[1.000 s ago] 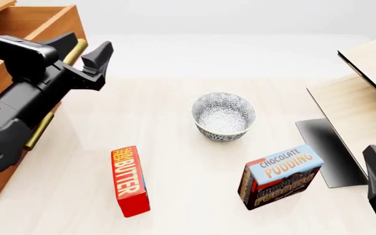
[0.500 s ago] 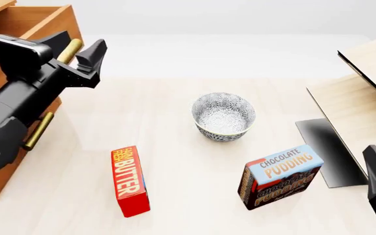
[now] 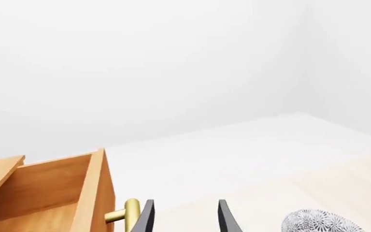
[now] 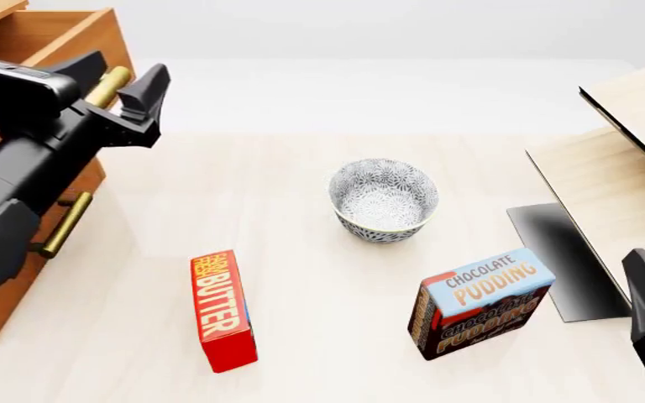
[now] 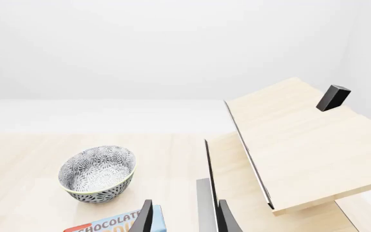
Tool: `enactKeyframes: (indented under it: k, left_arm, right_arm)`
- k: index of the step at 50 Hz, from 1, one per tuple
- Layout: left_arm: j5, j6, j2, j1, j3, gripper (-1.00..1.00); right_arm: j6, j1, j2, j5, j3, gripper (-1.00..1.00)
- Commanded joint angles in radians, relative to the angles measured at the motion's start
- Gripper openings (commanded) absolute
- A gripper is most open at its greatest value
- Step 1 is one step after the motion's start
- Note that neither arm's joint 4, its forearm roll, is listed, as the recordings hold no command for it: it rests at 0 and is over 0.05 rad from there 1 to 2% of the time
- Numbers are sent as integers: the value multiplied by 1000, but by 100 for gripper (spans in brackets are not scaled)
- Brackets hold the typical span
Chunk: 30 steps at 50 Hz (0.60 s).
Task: Close the top drawer of the cabinet.
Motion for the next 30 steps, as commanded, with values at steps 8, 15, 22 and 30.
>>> enactKeyframes:
  k: [8,15,22,30]
  left_arm:
    - [12,-1,89,54,24,100]
    - [13,0,87,62,25,100]
    - [16,0,82,71,27,100]
    - [6,0,89,82,33,100]
  right_arm:
    - [0,0,0,0,0,100]
    - [0,0,0,0,0,100]
    - [0,0,0,0,0,100]
    - [0,0,0,0,0,100]
